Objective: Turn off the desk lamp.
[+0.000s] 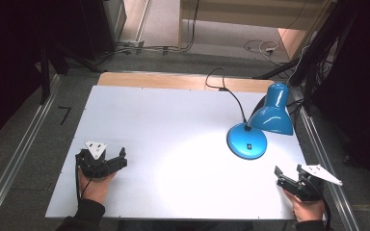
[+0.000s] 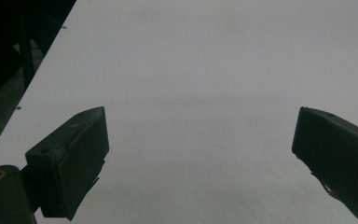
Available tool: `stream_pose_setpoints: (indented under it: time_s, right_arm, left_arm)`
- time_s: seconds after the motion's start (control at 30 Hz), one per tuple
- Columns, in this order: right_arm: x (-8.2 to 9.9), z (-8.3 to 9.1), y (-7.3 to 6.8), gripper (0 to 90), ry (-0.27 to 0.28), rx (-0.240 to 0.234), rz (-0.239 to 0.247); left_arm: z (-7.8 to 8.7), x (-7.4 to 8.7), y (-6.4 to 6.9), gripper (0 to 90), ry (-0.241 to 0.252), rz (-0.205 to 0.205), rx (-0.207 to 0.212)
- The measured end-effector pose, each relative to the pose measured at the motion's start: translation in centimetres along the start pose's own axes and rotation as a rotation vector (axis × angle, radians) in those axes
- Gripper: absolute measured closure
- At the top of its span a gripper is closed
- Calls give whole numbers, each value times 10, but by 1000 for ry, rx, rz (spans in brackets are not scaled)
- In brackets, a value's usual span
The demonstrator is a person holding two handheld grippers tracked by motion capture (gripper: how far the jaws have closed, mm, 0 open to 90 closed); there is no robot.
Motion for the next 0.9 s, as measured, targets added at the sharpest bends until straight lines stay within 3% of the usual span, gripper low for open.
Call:
stream_pose_setpoints:
  time_s: [0.47,0.9]
  right_arm:
    - [-3,3,-5,149,1,-27,-21]
    - [-5,4,-9,149,11,-27,-3]
  left_arm:
    - [2,-1,-1,46,7,6,-4]
    - [1,-1,-1,46,4,0,-4]
Point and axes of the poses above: each handheld gripper's, and its own axes: z roughly backward along the jaws, x roughly out of its underside, y roughly to its right, the point moved 8 cm from there along -z, roughly forward along the jaws, and after that the axes turned 6 degrees about -z, right-handed, at the moved point
